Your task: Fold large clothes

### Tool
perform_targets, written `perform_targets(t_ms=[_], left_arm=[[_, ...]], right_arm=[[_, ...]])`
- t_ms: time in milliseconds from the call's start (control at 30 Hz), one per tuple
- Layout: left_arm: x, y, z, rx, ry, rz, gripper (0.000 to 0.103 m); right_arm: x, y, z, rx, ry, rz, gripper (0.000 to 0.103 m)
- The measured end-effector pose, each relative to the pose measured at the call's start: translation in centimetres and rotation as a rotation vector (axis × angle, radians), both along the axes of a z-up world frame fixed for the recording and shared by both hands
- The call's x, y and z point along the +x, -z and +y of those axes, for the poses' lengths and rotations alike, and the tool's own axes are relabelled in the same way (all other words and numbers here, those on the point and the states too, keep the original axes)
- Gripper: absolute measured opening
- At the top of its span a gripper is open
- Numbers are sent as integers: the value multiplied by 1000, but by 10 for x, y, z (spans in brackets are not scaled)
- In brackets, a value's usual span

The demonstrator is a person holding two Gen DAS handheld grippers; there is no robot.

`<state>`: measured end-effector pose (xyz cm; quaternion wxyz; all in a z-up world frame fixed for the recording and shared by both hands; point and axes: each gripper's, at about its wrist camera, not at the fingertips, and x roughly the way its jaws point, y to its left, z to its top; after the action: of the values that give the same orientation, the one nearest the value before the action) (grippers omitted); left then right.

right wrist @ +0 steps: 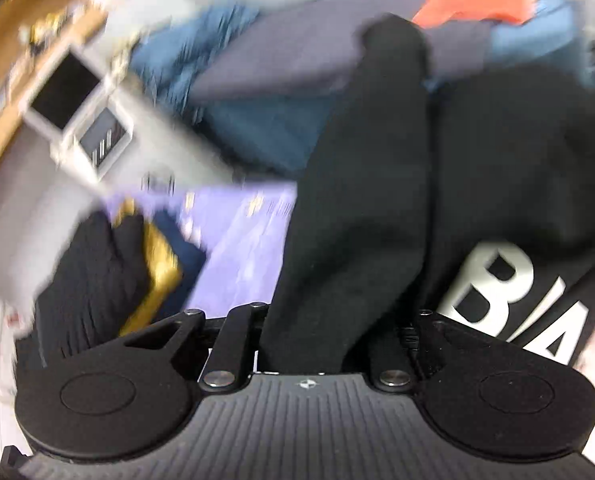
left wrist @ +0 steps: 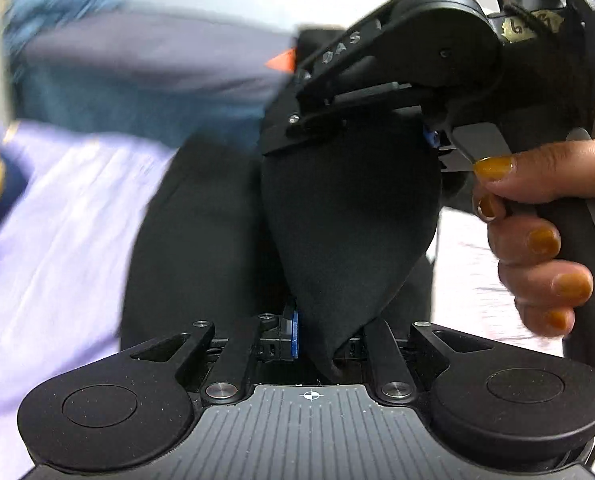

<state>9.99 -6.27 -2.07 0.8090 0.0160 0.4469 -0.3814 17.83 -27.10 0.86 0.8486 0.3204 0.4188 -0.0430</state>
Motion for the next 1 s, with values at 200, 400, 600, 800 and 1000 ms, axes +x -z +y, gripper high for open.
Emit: perform_targets(t_ms=[200, 400, 600, 800, 1000], left_arm=[[27, 67, 41, -11, -113, 195, 63], [40, 77, 64, -16, -143, 215, 103], [36, 55, 83, -14, -112, 163, 103], [37, 18, 94, -43, -129, 38, 103], [59, 0, 50, -39, 22, -71, 103]], right_arm=[[51, 60, 70, 5, -83, 166, 55], [46, 47, 70, 24, -131, 75, 68], [-11, -14, 1, 37, 12, -165, 80], [-45, 8, -108, 183, 368, -132, 81], [-50, 81, -168, 614, 665, -168, 49]])
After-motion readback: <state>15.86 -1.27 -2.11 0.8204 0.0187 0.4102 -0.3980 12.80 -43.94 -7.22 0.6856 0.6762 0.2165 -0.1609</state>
